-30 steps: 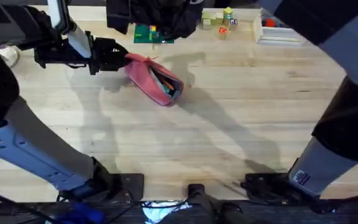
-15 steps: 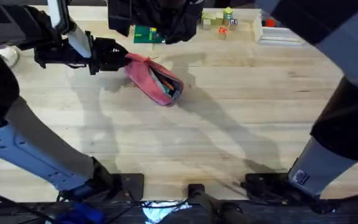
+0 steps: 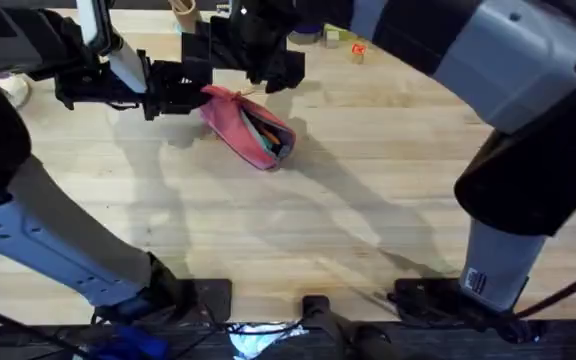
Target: Unzip the bag, pick up the pens from the table one at a time and place them inside, then zip the bag closed.
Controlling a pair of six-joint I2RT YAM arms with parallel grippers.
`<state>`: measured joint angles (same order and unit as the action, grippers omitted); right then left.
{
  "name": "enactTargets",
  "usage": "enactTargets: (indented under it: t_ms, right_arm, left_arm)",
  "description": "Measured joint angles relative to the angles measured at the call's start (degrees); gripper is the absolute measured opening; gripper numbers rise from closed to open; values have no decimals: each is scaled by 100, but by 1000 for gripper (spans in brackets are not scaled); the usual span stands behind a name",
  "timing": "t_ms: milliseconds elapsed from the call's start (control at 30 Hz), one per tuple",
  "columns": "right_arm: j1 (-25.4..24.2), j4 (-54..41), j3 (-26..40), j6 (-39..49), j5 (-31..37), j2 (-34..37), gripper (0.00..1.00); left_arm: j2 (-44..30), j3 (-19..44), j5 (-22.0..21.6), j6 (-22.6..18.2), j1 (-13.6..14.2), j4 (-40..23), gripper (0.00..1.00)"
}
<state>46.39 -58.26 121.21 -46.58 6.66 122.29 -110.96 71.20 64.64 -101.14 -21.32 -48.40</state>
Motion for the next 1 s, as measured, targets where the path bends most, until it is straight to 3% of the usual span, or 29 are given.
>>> enactTargets:
  t_ms: [1000]
  right_arm:
    - [22, 190, 0, -173, 0, 454, 951]
  left_arm:
    - [0, 0, -1, 2, 0, 2, 42]
